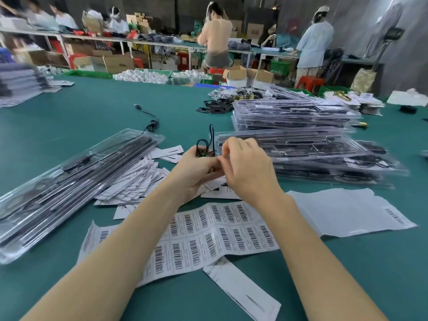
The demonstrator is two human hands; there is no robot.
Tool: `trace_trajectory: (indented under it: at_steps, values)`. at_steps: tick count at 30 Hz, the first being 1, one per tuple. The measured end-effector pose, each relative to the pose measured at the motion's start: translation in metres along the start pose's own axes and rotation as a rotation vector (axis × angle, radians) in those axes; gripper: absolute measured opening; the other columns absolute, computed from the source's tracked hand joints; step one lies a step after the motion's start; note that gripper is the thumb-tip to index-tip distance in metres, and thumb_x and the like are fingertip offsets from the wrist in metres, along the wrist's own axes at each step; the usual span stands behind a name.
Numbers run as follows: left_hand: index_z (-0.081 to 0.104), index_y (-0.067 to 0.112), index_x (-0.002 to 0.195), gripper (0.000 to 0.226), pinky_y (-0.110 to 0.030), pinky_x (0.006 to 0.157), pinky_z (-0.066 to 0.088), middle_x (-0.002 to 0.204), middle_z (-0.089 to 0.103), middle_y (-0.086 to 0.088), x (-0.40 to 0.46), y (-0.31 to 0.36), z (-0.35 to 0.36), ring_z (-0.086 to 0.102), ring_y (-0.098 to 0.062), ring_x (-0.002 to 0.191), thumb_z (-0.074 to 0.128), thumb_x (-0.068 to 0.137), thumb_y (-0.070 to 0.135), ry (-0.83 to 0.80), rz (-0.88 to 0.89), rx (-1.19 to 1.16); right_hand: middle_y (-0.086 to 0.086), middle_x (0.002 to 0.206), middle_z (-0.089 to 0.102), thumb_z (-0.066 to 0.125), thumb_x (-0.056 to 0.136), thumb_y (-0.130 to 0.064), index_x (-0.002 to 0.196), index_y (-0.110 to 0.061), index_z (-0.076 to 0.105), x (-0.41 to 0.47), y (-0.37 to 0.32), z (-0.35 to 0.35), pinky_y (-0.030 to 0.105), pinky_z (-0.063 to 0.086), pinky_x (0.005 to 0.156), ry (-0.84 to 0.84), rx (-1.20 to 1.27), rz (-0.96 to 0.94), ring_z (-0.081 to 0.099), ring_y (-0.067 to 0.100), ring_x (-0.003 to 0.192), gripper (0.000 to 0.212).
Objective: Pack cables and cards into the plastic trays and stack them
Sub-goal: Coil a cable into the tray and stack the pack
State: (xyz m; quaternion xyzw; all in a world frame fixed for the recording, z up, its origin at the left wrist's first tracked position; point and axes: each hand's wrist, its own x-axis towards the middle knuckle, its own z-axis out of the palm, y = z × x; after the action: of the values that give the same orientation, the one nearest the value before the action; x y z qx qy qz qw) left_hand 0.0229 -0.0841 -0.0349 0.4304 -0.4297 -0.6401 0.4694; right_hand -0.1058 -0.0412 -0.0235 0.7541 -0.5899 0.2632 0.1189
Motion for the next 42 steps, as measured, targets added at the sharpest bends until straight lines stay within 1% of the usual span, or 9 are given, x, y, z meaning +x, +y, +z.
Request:
trace_trajectory:
  at_steps: [5, 10, 13, 18, 23, 27, 31, 37, 42]
  values:
    - [0.037, 0.021, 0.121, 0.045, -0.034, 0.068, 0.062, 0.094, 0.067, -0.018, 0.0, -0.005, -0.008, 0.072, -0.022, 0.066, 0.064, 0.093, -0.001, -0.033, 0.102, 0.159, -0.007, 0.117, 0.064, 0.061, 0.095, -0.034, 0.112, -0.022, 0.062, -0.001, 0.016, -0.004, 0.039, 0.041, 0.101, -0.085, 0.101, -0.029, 0.051, 0.017, 0.115, 0.021]
    - [0.039, 0.024, 0.128, 0.027, -0.04, 0.052, 0.06, 0.096, 0.065, -0.012, -0.001, -0.012, -0.013, 0.072, -0.023, 0.062, 0.05, 0.104, 0.023, 0.029, 0.396, 0.719, -0.009, 0.113, 0.067, 0.063, 0.097, -0.026, 0.102, -0.023, 0.069, -0.003, 0.032, -0.006, 0.038, 0.05, 0.091, -0.069, 0.219, 0.012, 0.059, 0.014, 0.107, 0.009]
    - [0.043, 0.017, 0.14, 0.035, -0.042, 0.08, 0.054, 0.114, 0.06, -0.008, 0.002, -0.013, -0.022, 0.067, -0.024, 0.083, 0.047, 0.105, 0.024, 0.099, 0.608, 1.111, -0.019, 0.094, 0.064, 0.059, 0.099, -0.025, 0.102, -0.023, 0.066, -0.003, 0.034, -0.003, 0.028, 0.046, 0.073, -0.006, 0.238, -0.009, 0.056, -0.005, 0.085, 0.008]
    - [0.023, 0.023, 0.146, 0.048, -0.047, 0.068, 0.051, 0.096, 0.063, -0.005, -0.001, -0.006, -0.029, 0.062, -0.032, 0.075, 0.047, 0.104, 0.022, 0.034, 0.663, 1.156, -0.028, 0.065, 0.044, 0.058, 0.1, -0.026, 0.101, -0.023, 0.065, -0.001, 0.033, -0.002, 0.012, 0.026, 0.057, 0.06, 0.262, 0.027, 0.047, -0.015, 0.063, 0.007]
    - [0.044, 0.02, 0.139, 0.033, -0.046, 0.085, 0.05, 0.128, 0.06, -0.002, -0.001, 0.004, -0.039, 0.06, -0.026, 0.104, 0.043, 0.106, 0.023, 0.021, 0.67, 1.301, -0.016, 0.078, 0.06, 0.054, 0.102, -0.027, 0.101, -0.021, 0.063, 0.0, 0.032, 0.0, 0.027, 0.035, 0.059, 0.084, 0.276, 0.024, 0.048, -0.004, 0.058, 0.01]
    - [0.048, 0.024, 0.126, 0.021, -0.043, 0.075, 0.05, 0.119, 0.06, 0.004, -0.001, 0.017, -0.046, 0.06, -0.026, 0.093, 0.042, 0.106, 0.025, -0.002, 0.711, 1.415, -0.013, 0.09, 0.069, 0.053, 0.103, -0.028, 0.101, -0.022, 0.063, 0.001, 0.032, 0.002, 0.034, 0.045, 0.069, 0.09, 0.295, 0.045, 0.052, 0.005, 0.066, 0.011]
    - [0.052, 0.023, 0.125, 0.021, -0.044, 0.081, 0.049, 0.116, 0.061, 0.007, 0.001, 0.029, -0.054, 0.058, -0.021, 0.1, 0.044, 0.106, 0.025, -0.086, 0.766, 1.438, -0.013, 0.09, 0.069, 0.053, 0.103, -0.028, 0.101, -0.022, 0.063, 0.003, 0.031, 0.004, 0.036, 0.048, 0.073, 0.093, 0.317, 0.061, 0.06, 0.011, 0.076, 0.012]
    - [0.064, 0.016, 0.126, 0.026, -0.04, 0.09, 0.047, 0.115, 0.068, 0.004, 0.002, 0.027, -0.063, 0.061, -0.022, 0.104, 0.054, 0.102, 0.014, -0.114, 0.871, 1.346, -0.016, 0.083, 0.065, 0.053, 0.103, -0.028, 0.098, -0.024, 0.062, 0.005, 0.031, 0.005, 0.03, 0.035, 0.065, 0.096, 0.344, 0.08, 0.05, -0.004, 0.057, 0.011]
    - [0.068, 0.011, 0.122, 0.025, -0.042, 0.091, 0.051, 0.11, 0.07, 0.0, 0.006, 0.018, -0.068, 0.063, -0.022, 0.1, 0.058, 0.099, 0.007, -0.141, 0.882, 1.224, -0.011, 0.087, 0.07, 0.054, 0.103, -0.027, 0.098, -0.022, 0.063, 0.005, 0.028, 0.004, 0.03, 0.038, 0.067, 0.098, 0.353, 0.099, 0.052, -0.004, 0.057, 0.011]
